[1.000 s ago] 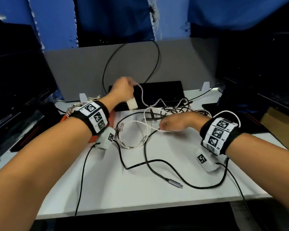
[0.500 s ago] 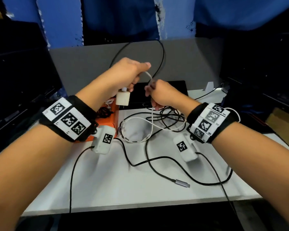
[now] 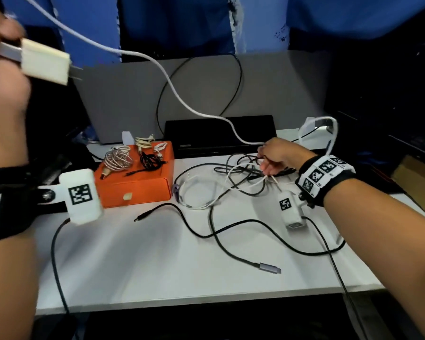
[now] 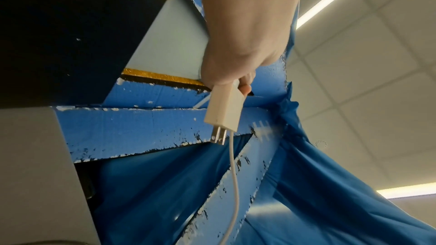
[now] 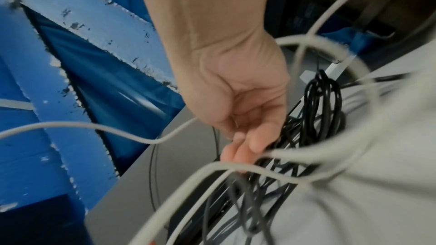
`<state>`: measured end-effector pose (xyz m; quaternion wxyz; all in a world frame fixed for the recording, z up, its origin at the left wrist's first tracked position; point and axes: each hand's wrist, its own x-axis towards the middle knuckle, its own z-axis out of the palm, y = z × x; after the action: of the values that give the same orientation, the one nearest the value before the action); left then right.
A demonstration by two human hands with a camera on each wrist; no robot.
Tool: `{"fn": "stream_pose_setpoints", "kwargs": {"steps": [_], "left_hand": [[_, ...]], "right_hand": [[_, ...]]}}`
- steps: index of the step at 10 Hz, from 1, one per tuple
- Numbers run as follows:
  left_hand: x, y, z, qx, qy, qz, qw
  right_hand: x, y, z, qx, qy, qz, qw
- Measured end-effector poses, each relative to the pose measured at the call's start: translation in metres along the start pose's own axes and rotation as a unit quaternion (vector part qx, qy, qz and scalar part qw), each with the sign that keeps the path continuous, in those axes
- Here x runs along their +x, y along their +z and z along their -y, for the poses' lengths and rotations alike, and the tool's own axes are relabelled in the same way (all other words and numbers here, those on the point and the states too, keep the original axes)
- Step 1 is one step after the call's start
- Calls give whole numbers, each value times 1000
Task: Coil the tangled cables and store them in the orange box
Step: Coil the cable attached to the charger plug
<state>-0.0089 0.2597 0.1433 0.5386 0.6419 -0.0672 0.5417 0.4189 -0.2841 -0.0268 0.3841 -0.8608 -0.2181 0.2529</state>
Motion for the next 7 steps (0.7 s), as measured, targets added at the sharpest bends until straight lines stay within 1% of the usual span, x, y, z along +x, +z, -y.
{"fn": "stream_pose_setpoints", "kwargs": {"steps": [1, 2, 3, 4, 5, 6, 7], "left_hand": [[-93, 116, -79, -19, -23, 38, 999], [-144, 204, -55, 20, 1, 19, 1000], [-165, 319, -53, 4, -62, 27, 998], [-176, 367, -92, 4, -121, 27, 992], [-197, 394, -86, 71, -145, 89, 983], [-204, 397, -79, 83, -133, 145, 977], [-197, 386, -83, 35, -115, 117, 986]], "right_hand": [[-1, -11, 0, -5, 27, 14, 1000], [-8, -13, 11, 1, -13, 15, 1000], [-31, -11, 41, -46, -118, -77, 989], [-78, -3, 75, -114, -289, -203, 929], [-137, 17, 102, -62, -488, -173, 853], [-151, 25, 112, -125, -560, -142, 807], [-125, 17, 106, -195, -492, -124, 840]]}}
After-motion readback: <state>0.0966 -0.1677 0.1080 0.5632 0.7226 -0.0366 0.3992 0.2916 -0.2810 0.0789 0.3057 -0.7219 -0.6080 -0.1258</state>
